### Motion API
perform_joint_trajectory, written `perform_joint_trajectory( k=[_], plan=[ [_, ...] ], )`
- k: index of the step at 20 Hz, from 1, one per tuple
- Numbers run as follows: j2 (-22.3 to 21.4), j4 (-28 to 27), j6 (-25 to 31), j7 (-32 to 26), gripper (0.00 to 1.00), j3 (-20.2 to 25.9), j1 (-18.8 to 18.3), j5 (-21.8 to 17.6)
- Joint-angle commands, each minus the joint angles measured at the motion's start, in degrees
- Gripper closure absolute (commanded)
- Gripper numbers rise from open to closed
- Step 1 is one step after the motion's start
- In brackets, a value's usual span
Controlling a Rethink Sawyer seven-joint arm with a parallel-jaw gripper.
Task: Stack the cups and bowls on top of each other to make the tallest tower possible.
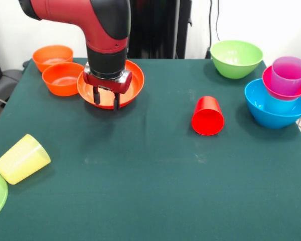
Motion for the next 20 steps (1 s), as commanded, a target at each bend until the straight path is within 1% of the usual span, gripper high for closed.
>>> perform_joint_trajectory(
  k=[1, 4, 11, 15, 18, 19, 20],
  plan=[
    [3.27, -0.82, -1.81, 1.52, 1.0, 3.0, 0.87, -1.01],
    [3.21, -0.53, -2.83, 1.33, 1.0, 3.35, 0.45, -1.13],
    [3.35, -0.83, -3.03, 0.55, 1.0, 3.7, -0.35, -1.31],
    [3.62, -1.63, -3.0, 0.61, 1.0, 3.68, -0.16, -1.3],
    [3.16, -0.95, -3.23, 1.23, 1.0, 3.7, 0.19, -1.03],
    [2.65, -0.65, -2.57, 1.28, 1.0, 3.59, 0.22, -0.81],
    [1.46, -0.18, -0.27, 1.27, 1.0, 3.09, 0.71, -0.4]
  ],
)
